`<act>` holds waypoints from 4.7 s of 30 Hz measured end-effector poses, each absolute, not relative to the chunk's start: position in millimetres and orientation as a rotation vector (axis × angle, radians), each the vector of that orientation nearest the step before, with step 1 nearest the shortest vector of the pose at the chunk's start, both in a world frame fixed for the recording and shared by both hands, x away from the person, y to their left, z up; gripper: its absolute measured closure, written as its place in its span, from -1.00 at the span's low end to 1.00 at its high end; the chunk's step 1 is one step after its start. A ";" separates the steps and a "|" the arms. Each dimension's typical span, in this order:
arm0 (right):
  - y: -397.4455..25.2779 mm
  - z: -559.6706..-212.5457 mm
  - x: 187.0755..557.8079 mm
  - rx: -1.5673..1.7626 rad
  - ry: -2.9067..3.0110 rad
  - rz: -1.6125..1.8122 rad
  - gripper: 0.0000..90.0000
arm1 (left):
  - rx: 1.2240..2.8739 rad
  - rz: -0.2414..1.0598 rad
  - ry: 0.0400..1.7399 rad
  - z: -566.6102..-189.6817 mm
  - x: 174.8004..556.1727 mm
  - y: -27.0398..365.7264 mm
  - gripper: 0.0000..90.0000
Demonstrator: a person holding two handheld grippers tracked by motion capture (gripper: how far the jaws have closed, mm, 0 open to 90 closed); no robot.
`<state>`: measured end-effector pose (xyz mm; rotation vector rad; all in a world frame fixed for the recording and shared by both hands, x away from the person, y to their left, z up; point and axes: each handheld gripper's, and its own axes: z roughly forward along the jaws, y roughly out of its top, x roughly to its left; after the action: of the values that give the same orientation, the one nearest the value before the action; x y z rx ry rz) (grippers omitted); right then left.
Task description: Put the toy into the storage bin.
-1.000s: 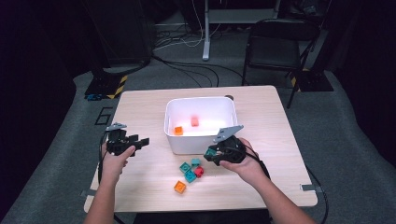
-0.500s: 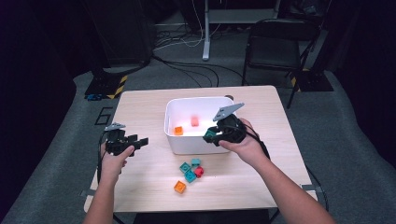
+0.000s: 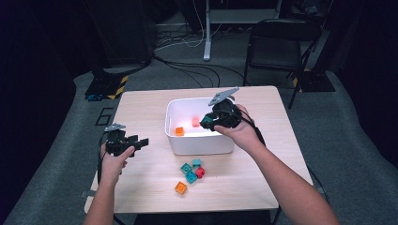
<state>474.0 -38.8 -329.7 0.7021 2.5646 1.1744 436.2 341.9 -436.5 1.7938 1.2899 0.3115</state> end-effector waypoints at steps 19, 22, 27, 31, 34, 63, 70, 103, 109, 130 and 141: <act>-10.6 -346.5 526.9 0.778 2.559 1.153 0.29 | 1.797 0.305 1.294 -436.0 436.5 344.4 -0.19; -8.1 -352.3 535.1 0.794 2.558 1.142 0.29 | 1.798 0.305 1.293 -435.9 436.6 344.4 -0.19; -5.6 -362.2 548.1 0.816 2.555 1.104 0.29 | 1.796 0.304 1.292 -435.7 436.5 344.1 -0.19; -1.4 -366.4 555.1 0.838 2.558 1.072 0.29 | 1.800 0.305 1.290 -436.1 437.2 344.4 -0.19; 4.8 -367.3 559.4 0.832 2.563 1.058 0.29 | 1.798 0.303 1.290 -436.3 437.5 343.7 -0.19; 8.0 -334.2 483.8 0.654 2.537 1.174 -0.11 | 1.794 0.308 1.294 -434.5 435.7 345.2 -0.19; 3.2 -341.5 449.0 0.576 2.556 1.212 -0.11 | 1.800 0.316 1.291 -434.7 435.8 345.1 -0.19; -15.1 -464.9 393.1 0.584 2.638 1.073 0.15 | 1.800 0.303 1.309 -437.7 435.6 342.9 -0.19; -15.9 -477.0 391.9 0.607 2.649 1.062 0.16 | 1.808 0.310 1.300 -438.4 436.3 343.9 -0.19; -15.0 -499.6 395.0 0.627 2.689 0.999 0.18 | 1.807 0.304 1.304 -439.6 436.4 343.1 -0.19; -12.9 -506.6 397.7 0.638 2.708 0.990 0.22 | 1.806 0.301 1.309 -440.0 436.2 342.4 -0.19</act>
<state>397.7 -12.9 -506.6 0.6385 2.7077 0.9904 436.2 342.4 -440.0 1.8063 1.3088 0.3011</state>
